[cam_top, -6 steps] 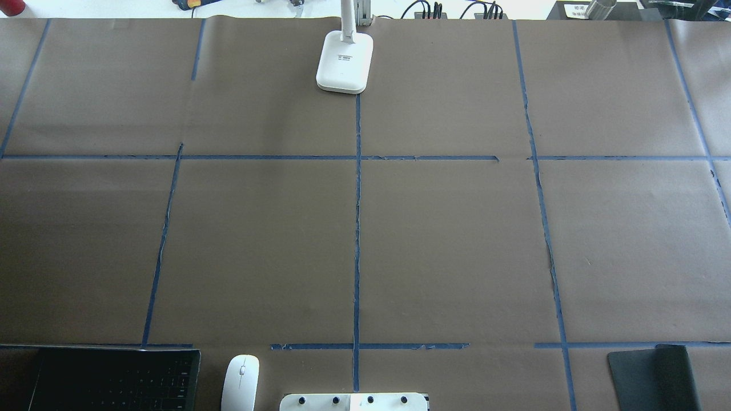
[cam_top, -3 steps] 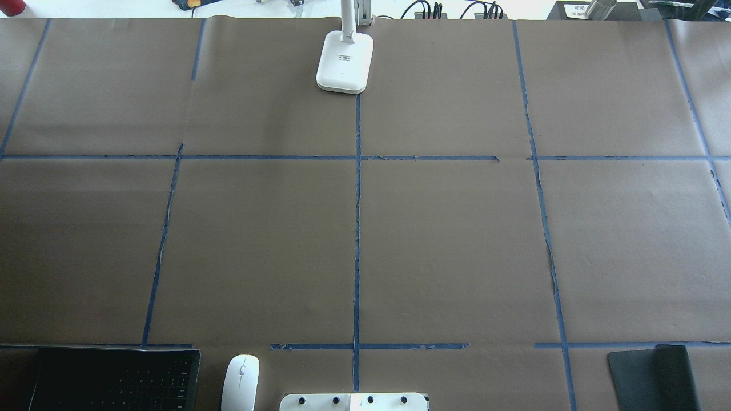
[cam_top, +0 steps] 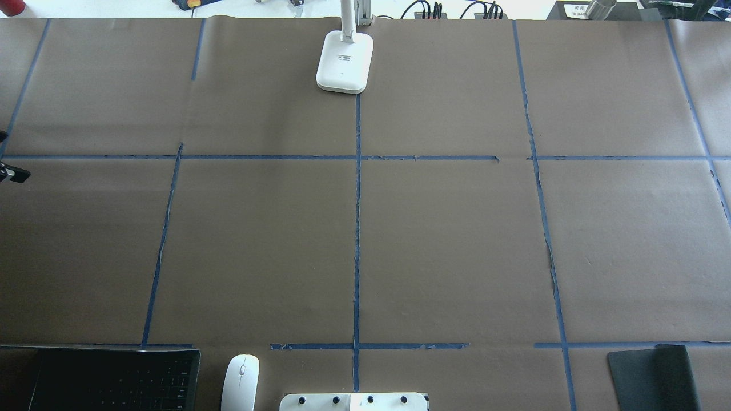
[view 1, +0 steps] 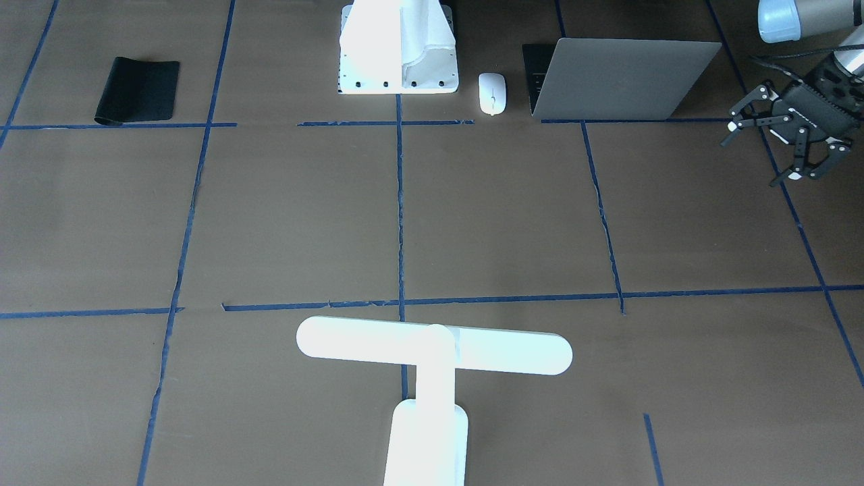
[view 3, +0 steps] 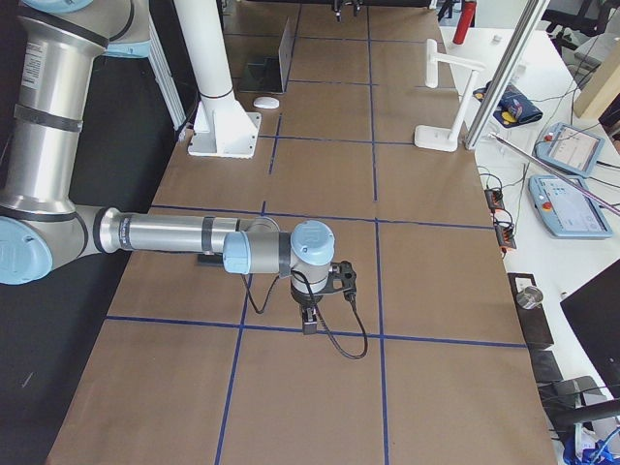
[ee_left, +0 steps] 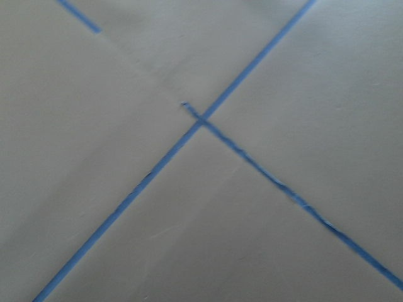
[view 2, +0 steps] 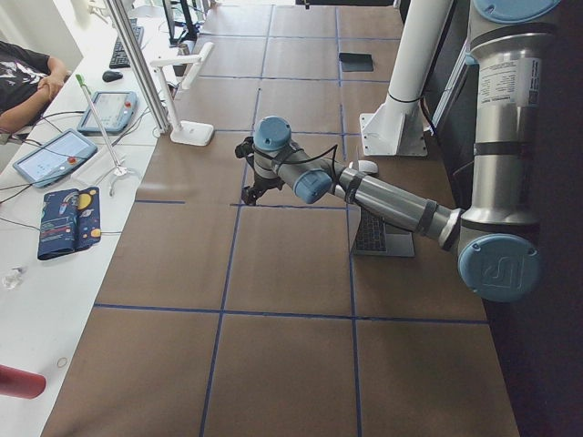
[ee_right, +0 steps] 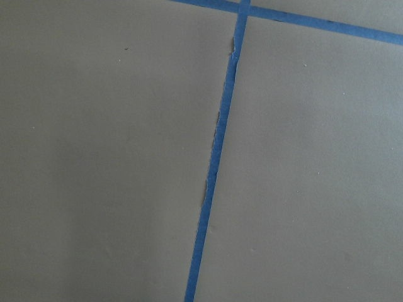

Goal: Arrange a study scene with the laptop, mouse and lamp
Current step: 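Lower the left gripper onto the grey laptop near the robot and grasp it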

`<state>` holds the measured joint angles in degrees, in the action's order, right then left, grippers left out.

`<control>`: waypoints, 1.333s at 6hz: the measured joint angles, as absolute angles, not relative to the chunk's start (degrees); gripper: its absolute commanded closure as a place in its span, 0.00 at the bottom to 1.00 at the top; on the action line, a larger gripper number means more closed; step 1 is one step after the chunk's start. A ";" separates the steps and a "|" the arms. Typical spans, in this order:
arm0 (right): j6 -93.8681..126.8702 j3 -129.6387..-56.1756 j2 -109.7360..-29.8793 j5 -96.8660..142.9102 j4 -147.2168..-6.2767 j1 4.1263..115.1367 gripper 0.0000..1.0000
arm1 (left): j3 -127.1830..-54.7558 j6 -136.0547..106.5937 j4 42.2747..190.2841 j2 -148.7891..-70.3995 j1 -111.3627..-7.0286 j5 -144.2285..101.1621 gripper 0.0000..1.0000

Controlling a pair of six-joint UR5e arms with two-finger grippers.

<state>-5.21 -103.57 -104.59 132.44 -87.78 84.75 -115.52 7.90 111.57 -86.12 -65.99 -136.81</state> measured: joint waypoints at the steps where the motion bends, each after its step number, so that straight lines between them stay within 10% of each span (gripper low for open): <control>1: -5.21 -103.53 -104.59 132.45 -87.73 84.74 0.00 | -120.34 9.19 111.67 -83.28 -62.31 -136.87 0.00; 8: -5.27 -103.02 -104.59 132.49 -87.71 84.73 0.00 | -132.86 20.09 111.71 -70.74 -43.89 -136.66 0.03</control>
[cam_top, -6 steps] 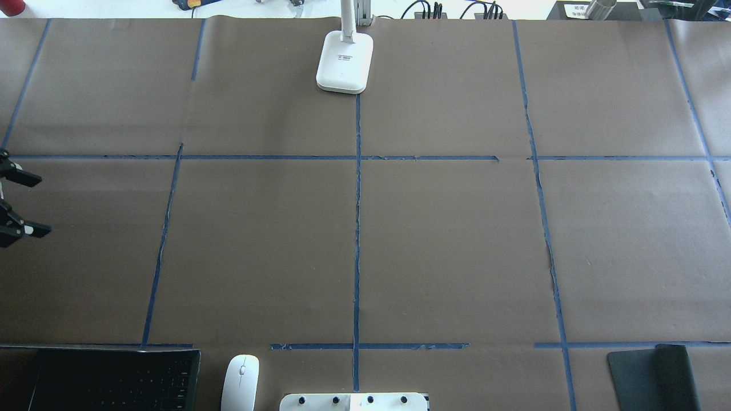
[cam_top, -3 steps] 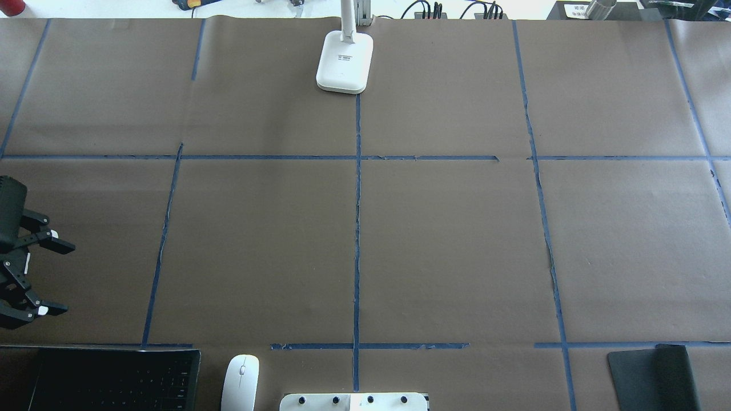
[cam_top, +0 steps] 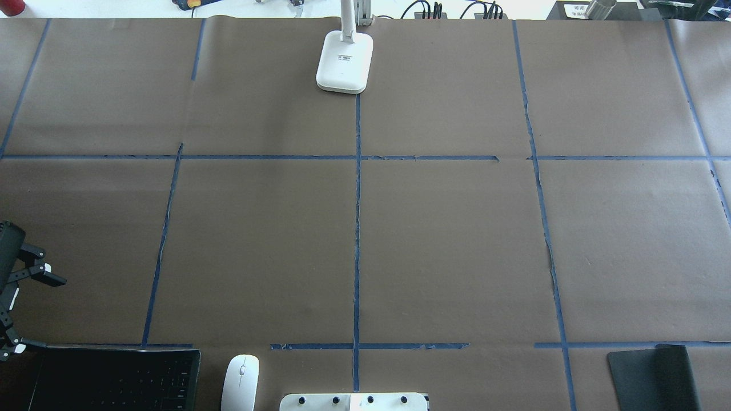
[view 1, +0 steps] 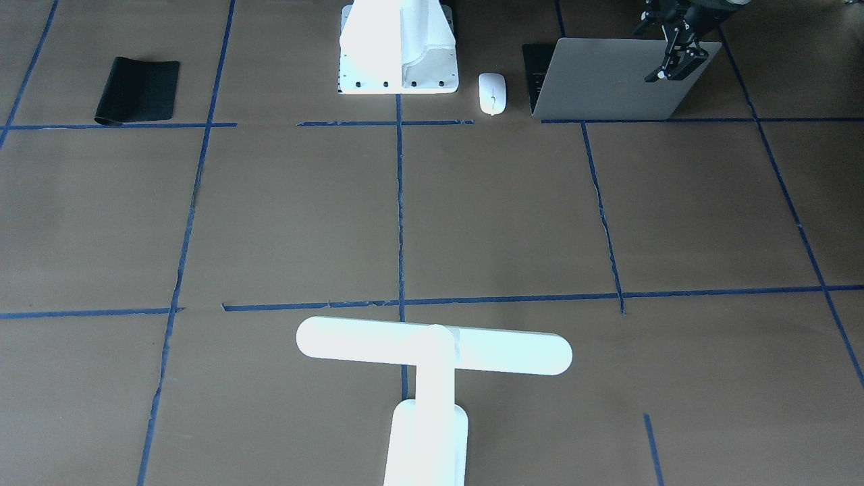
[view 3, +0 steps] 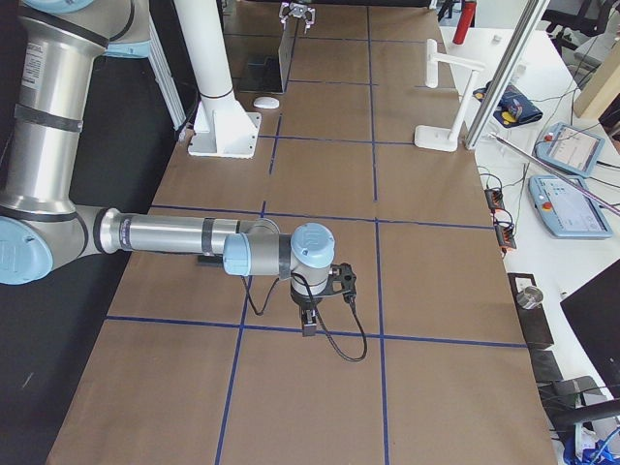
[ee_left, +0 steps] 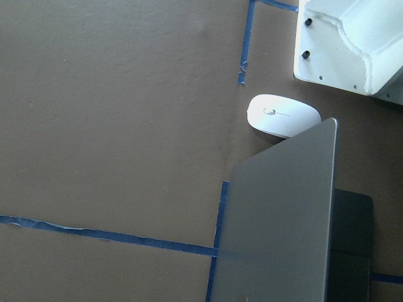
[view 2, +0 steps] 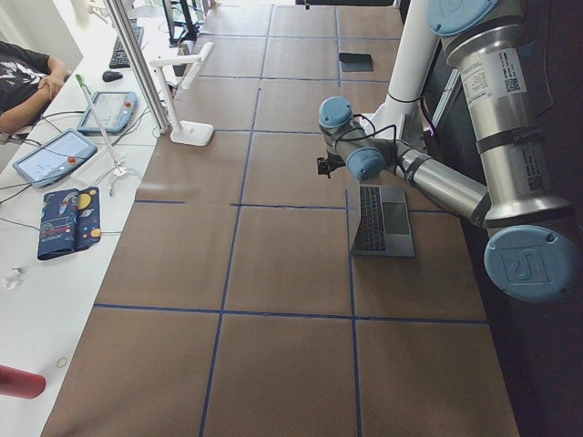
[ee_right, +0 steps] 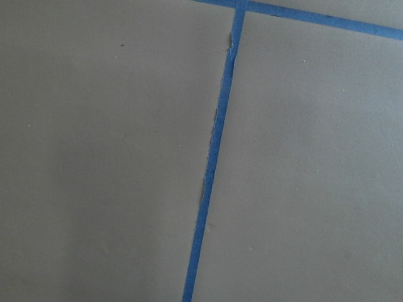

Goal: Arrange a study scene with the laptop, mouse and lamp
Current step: 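Lower the left gripper onto the grey laptop near the robot and grasp it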

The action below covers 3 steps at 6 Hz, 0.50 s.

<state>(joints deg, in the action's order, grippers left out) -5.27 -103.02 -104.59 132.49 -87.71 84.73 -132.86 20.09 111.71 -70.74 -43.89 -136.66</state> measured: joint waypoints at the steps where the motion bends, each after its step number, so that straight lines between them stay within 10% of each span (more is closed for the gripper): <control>1: -5.27 -102.97 -104.59 132.47 -87.72 84.73 0.00 | -132.77 20.22 111.66 -70.03 -42.25 -136.70 0.03; 3: -5.27 -102.93 -104.59 132.45 -87.72 84.66 0.00 | -132.33 20.22 111.48 -69.66 -40.56 -136.69 0.31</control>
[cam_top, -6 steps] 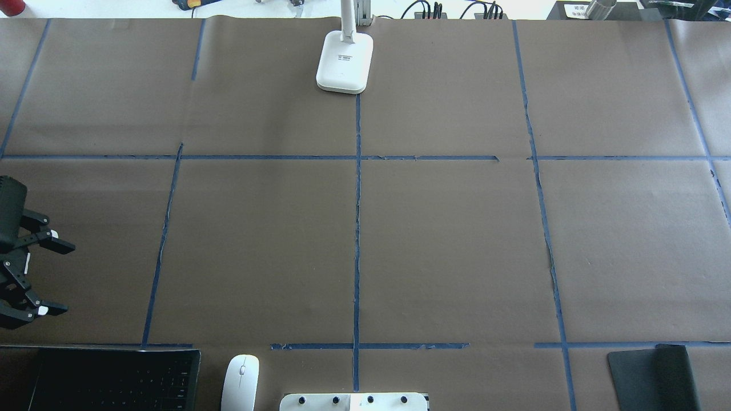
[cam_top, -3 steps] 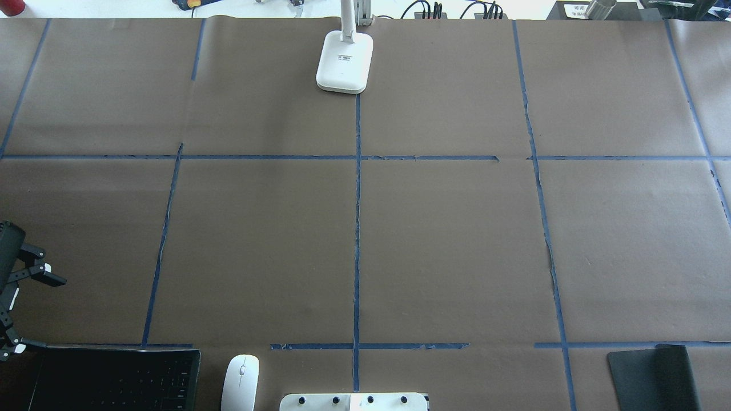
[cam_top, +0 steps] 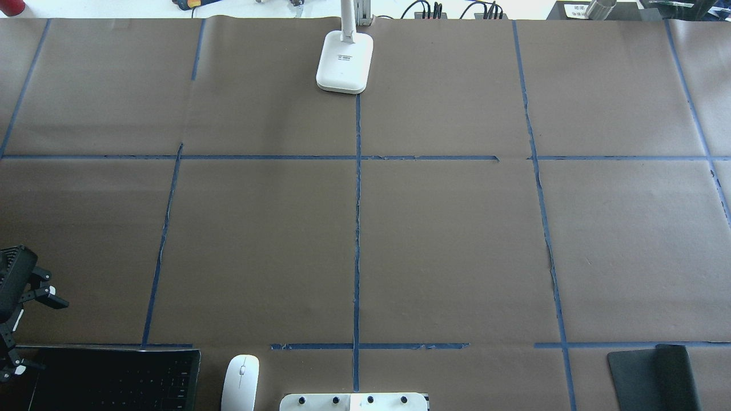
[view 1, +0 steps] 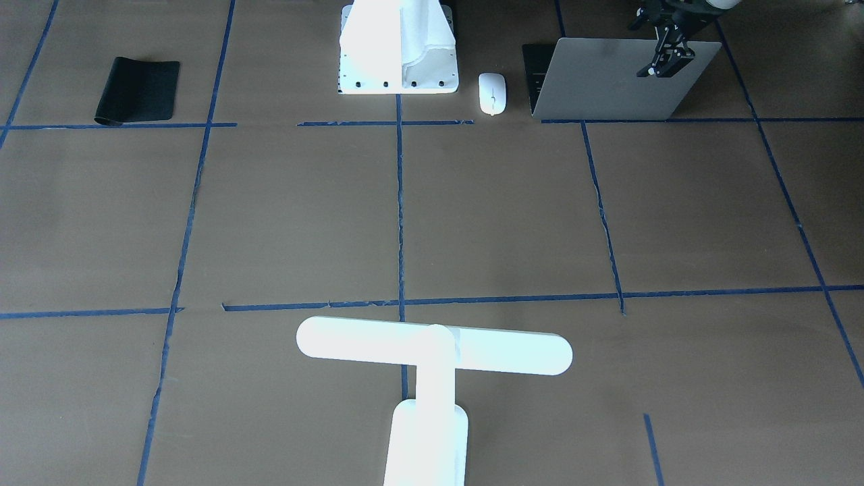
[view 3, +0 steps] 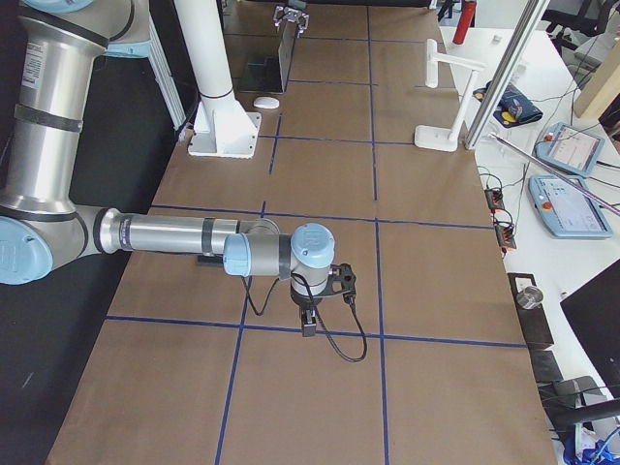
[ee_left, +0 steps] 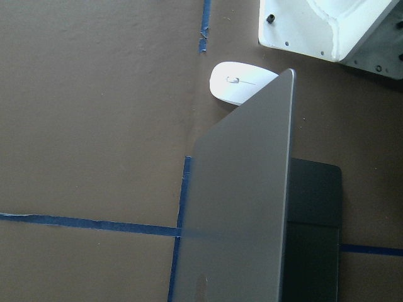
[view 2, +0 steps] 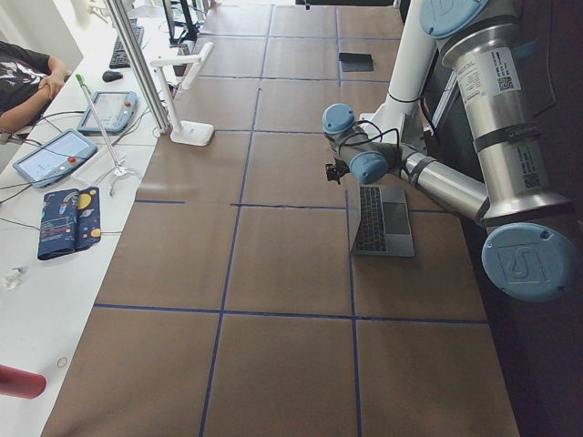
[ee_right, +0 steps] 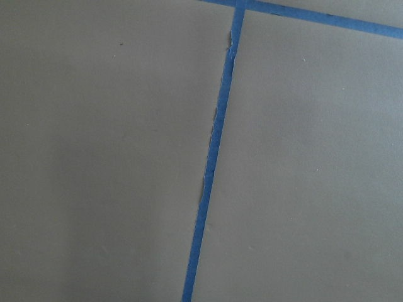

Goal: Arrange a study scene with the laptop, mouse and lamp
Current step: 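Lower the left gripper onto the grey laptop near the robot and grasp it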

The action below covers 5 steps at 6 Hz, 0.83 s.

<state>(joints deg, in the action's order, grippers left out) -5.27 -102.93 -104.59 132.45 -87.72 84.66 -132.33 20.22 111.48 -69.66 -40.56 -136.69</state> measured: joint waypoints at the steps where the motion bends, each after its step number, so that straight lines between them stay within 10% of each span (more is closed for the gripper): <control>1: -5.27 -102.92 -104.59 132.45 -87.71 84.65 0.00 | -132.20 20.22 111.42 -69.76 -40.40 -136.67 0.53; 5: -5.27 -102.95 -104.59 132.45 -87.72 84.67 0.00 | -132.29 22.20 111.46 -70.40 -42.56 -136.39 0.95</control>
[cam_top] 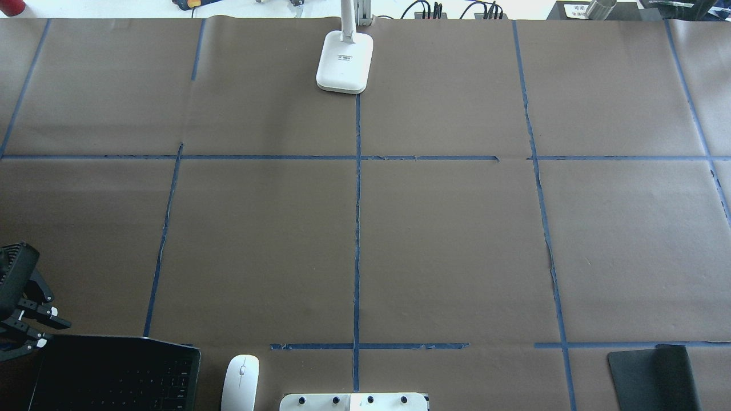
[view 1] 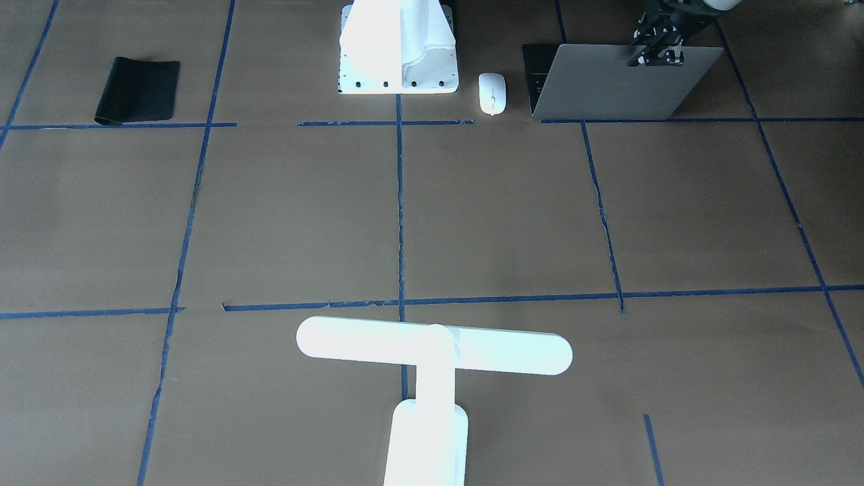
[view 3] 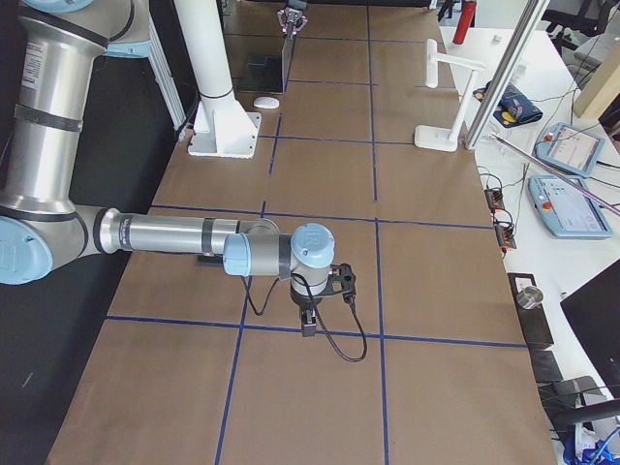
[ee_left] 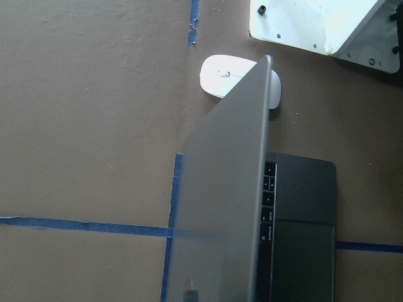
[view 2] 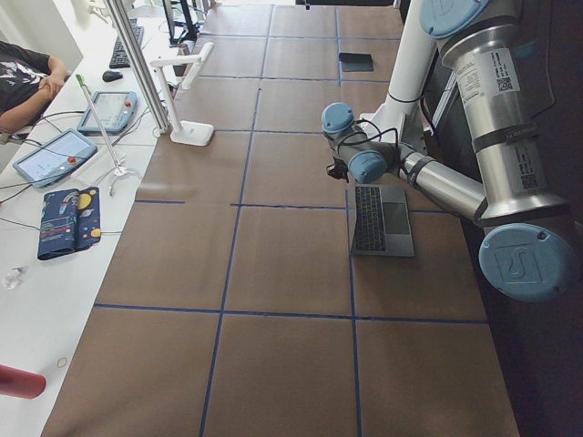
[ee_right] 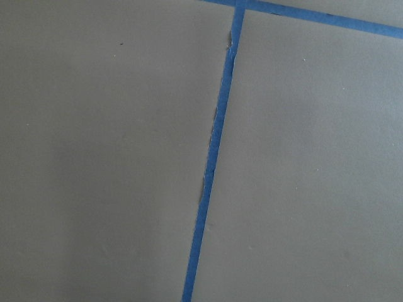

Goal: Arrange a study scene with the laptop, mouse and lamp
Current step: 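Lower the left gripper onto the grey laptop near the robot and grasp it, then carry the laptop with the left gripper to the lamp and set it down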

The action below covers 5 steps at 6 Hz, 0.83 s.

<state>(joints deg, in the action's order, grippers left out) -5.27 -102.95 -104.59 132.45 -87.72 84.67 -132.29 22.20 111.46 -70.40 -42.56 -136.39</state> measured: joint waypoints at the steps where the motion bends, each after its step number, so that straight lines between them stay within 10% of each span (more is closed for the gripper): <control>1: -5.27 -102.96 -104.59 132.47 -87.72 84.66 0.00 | -132.23 25.47 111.33 -70.51 -45.72 -136.25 0.96; 5: -5.27 -102.89 -104.59 132.47 -87.71 84.70 0.00 | -130.26 32.50 110.55 -74.60 -53.62 -136.11 0.98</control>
<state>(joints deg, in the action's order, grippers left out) -5.27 -102.89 -104.59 132.47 -87.71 84.70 -130.26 32.50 110.55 -74.60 -53.62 -136.11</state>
